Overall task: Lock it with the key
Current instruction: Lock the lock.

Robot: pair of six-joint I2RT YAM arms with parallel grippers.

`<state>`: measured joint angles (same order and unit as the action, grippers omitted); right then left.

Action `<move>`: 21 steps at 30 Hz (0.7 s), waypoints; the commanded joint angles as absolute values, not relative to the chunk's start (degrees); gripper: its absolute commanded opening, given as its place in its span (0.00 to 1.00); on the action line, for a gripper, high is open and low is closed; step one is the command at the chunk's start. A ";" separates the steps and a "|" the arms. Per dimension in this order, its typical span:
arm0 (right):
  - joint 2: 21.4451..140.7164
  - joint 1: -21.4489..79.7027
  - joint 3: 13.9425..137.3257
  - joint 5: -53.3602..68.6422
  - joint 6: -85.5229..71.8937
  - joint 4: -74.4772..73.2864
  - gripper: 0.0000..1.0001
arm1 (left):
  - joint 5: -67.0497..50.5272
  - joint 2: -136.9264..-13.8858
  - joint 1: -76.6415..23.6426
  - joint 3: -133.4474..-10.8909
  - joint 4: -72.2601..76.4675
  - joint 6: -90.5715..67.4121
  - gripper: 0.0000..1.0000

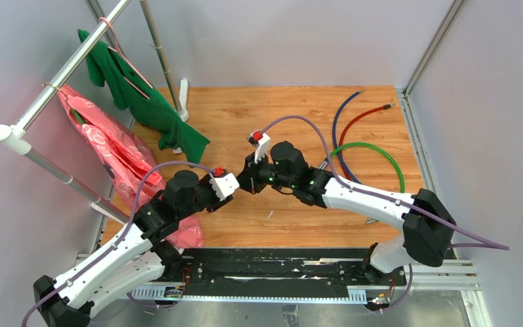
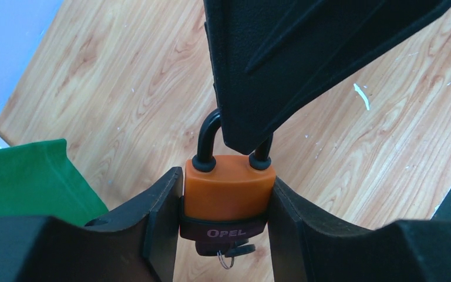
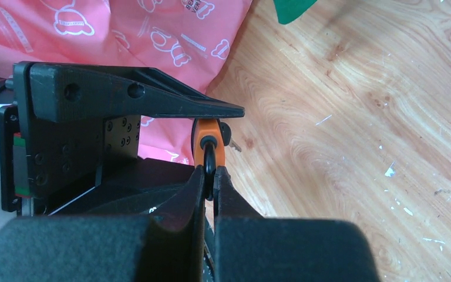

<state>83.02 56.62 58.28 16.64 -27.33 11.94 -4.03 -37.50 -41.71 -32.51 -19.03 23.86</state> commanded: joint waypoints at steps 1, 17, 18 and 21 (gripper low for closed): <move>88.53 60.36 53.46 18.70 -27.91 10.20 0.00 | -10.81 -36.47 -42.89 -42.10 9.98 22.38 0.00; 97.17 64.67 53.59 18.86 -27.66 14.19 0.00 | -10.66 -38.89 -42.86 -48.26 16.83 18.15 0.00; 97.54 64.98 53.81 19.45 -27.62 14.65 0.00 | -11.14 -39.16 -42.81 -48.34 17.21 18.07 0.00; 97.20 64.38 53.15 24.12 -30.23 20.52 0.00 | -13.80 -39.20 -42.89 -46.41 16.58 16.79 0.00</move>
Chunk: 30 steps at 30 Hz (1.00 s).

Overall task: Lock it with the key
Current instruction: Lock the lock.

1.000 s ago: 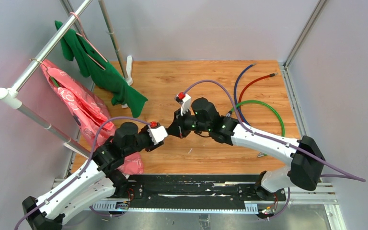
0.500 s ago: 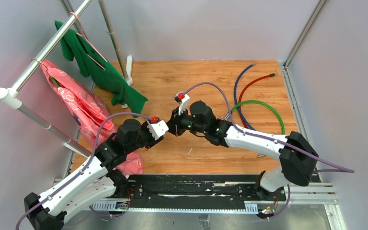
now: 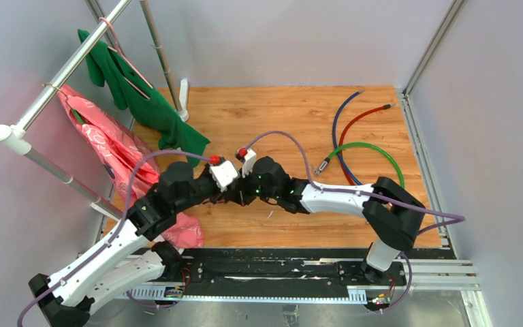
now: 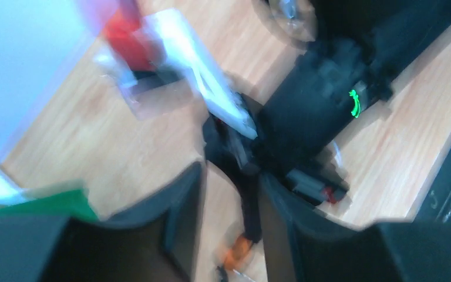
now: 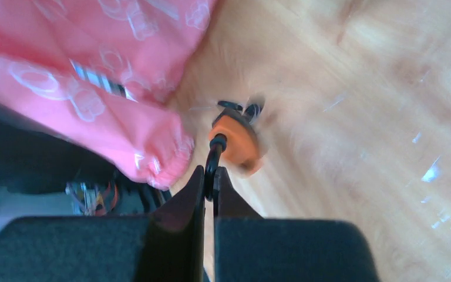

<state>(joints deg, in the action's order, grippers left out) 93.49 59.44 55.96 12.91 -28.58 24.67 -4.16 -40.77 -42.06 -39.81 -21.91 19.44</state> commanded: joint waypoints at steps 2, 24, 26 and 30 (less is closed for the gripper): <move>94.75 63.57 54.00 25.09 -29.80 21.12 0.00 | -14.39 -38.56 -42.89 -43.16 14.47 19.48 0.00; 68.66 45.18 50.83 15.53 -9.87 -3.66 0.00 | -16.77 -33.93 -40.96 -43.54 -25.74 22.50 0.29; 67.41 45.18 52.07 21.71 -5.86 -5.07 0.00 | -20.26 -34.53 -40.95 -43.18 -25.28 20.63 0.40; 65.54 45.24 56.65 30.59 3.01 -13.15 0.00 | -26.72 -35.98 -40.95 -42.79 -24.23 19.93 0.49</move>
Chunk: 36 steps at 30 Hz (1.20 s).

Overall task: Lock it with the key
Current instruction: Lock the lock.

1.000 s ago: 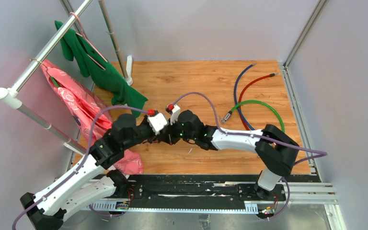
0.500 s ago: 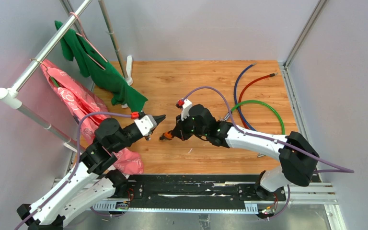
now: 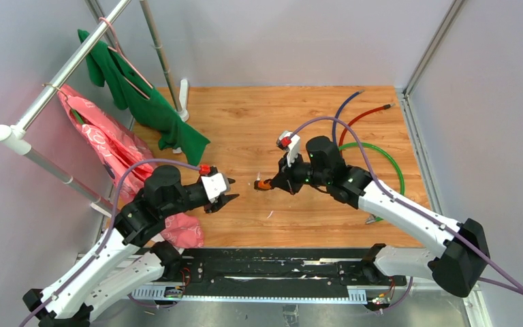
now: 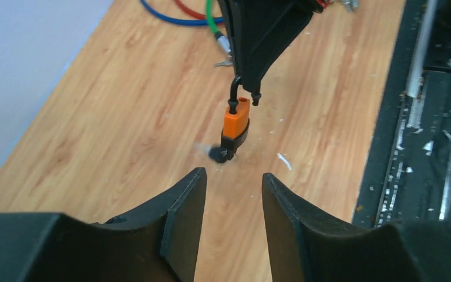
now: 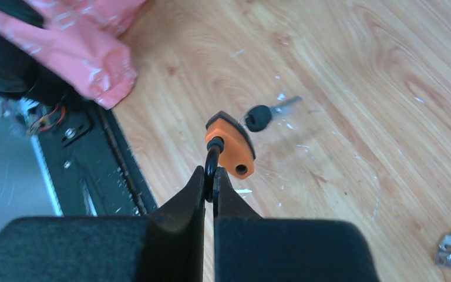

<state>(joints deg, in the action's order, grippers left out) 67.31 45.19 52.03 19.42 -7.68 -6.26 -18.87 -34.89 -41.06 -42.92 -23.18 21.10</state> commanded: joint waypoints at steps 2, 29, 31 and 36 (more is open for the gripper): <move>64.74 45.50 58.90 32.73 6.05 -17.91 0.00 | -27.57 -36.96 -40.96 -42.39 -22.16 18.07 0.49; 59.68 53.87 67.32 40.87 9.39 -15.64 0.00 | -40.47 -40.40 -42.93 -36.22 -7.73 5.67 0.57; 59.74 53.88 67.28 40.61 9.57 -15.64 0.00 | -40.59 -40.46 -43.14 -36.28 -7.14 5.30 0.54; 60.29 54.30 67.24 40.63 9.67 -15.43 0.00 | -41.22 -40.39 -43.42 -36.08 -4.33 2.60 0.38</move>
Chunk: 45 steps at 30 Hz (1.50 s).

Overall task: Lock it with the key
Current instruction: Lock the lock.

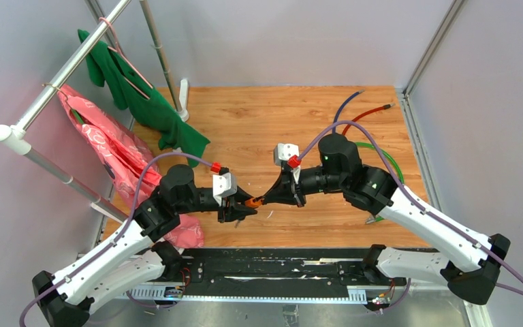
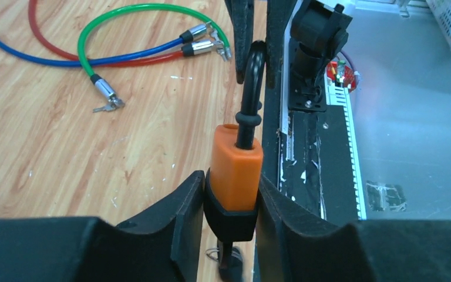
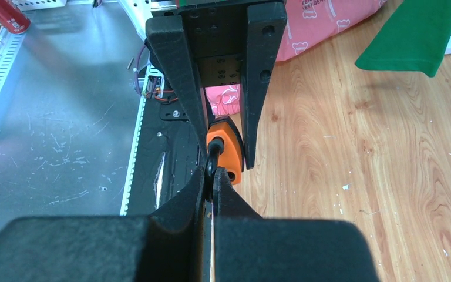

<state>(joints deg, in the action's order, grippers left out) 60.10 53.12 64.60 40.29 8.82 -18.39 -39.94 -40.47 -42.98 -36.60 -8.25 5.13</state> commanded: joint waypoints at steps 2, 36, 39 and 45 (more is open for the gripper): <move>60.29 54.36 67.09 40.52 9.74 -15.26 0.00 | -41.98 -40.34 -43.55 -35.86 -2.89 1.59 0.39; 60.01 55.02 54.17 42.06 11.13 -2.44 0.00 | -42.17 -38.26 -43.68 -38.19 2.65 4.81 0.00; 59.92 55.02 51.86 43.06 8.84 -1.06 0.00 | -40.48 -37.99 -43.68 -38.45 4.84 3.38 0.00; 61.34 55.73 42.60 44.21 1.57 12.31 0.00 | -36.27 -37.90 -43.55 -40.05 10.04 3.61 0.00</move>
<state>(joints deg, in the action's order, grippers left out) 57.91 54.00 50.37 41.19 8.64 6.63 -39.97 -39.24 -43.24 -35.92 -7.16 3.60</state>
